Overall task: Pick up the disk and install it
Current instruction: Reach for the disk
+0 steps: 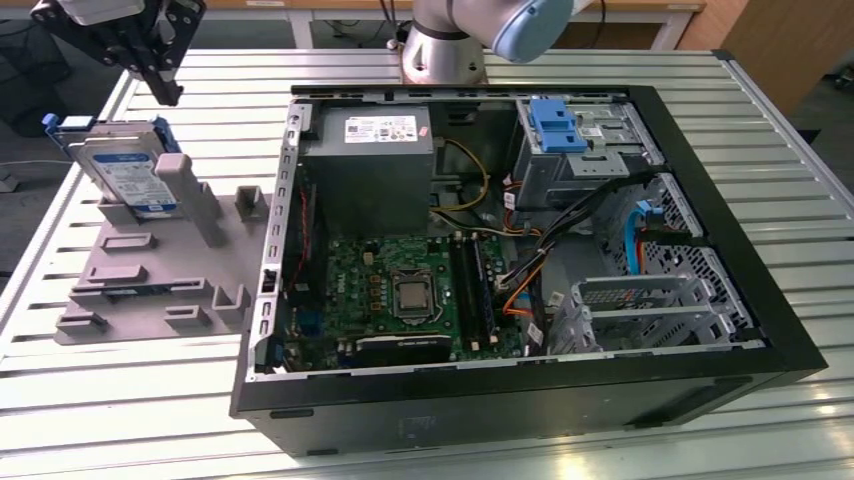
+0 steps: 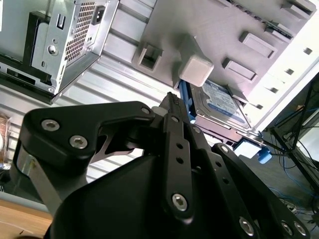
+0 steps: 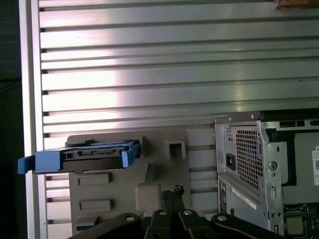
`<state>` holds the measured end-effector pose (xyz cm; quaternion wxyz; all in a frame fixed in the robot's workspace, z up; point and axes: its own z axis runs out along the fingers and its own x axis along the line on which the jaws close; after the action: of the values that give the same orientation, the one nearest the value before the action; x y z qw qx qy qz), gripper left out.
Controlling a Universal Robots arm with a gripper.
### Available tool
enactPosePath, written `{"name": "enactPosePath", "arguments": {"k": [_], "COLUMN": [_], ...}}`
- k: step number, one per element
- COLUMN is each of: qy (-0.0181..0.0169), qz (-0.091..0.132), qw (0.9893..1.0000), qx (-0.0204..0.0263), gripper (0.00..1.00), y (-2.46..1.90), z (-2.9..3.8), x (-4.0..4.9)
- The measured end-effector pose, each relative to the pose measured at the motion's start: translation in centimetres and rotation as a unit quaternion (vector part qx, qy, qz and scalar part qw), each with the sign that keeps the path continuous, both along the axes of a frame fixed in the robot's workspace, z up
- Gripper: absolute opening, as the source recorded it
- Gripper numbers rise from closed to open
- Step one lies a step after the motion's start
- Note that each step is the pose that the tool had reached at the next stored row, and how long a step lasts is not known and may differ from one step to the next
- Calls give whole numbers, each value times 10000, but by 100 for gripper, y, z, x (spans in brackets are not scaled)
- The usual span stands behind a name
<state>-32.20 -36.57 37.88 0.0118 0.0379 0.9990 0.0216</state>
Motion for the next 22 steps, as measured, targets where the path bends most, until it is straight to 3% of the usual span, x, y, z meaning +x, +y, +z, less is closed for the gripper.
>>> {"name": "enactPosePath", "arguments": {"k": [13, 22], "qy": [2, 2], "qz": [0, 0], "qw": [10000, 10000], "qx": [0, 0], "gripper": [11, 11], "y": [7, 7], "z": [-15, -16], "x": [-144, -152]}}
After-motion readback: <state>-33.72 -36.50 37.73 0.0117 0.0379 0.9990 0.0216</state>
